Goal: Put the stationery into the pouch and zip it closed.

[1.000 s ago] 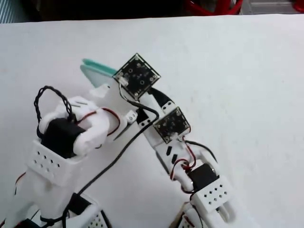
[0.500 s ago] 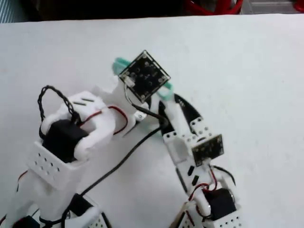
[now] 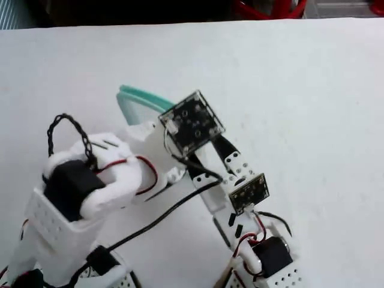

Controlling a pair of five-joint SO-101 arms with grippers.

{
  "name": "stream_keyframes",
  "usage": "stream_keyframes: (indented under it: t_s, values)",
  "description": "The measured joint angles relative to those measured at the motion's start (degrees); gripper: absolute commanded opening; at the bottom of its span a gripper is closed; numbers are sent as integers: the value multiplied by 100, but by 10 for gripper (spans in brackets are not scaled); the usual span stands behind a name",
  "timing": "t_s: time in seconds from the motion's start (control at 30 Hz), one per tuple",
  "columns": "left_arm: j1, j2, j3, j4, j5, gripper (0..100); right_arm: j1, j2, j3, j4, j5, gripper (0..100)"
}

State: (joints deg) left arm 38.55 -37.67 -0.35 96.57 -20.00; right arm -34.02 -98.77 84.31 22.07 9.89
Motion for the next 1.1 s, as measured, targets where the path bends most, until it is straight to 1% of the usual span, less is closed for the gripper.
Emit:
stream_keyframes:
  t_s: [0.07,0.13,0.27,0.37,0.43,0.57,0.77,1.0,1.1]
  values:
    - [229,0,-202,378,-114,23,-44,0,97,-158,0,19]
    - [396,0,-325,510,-123,23,-44,0,105,-220,0,19]
    - [756,62,-369,536,-167,23,-44,9,149,-369,9,19]
    - [1152,431,-475,536,-211,23,9,9,158,-369,18,19]
    - [1292,721,-554,536,-352,23,9,62,193,-369,18,19]
    - [1301,1275,-809,545,-448,23,123,114,264,-316,18,19]
    - [1284,1495,-1134,545,-448,23,360,-167,255,79,-53,19]
    - [686,1512,-1248,545,-457,23,527,-343,255,132,-123,19]
    - [651,1512,-1248,545,-457,23,545,-352,246,132,-123,19]
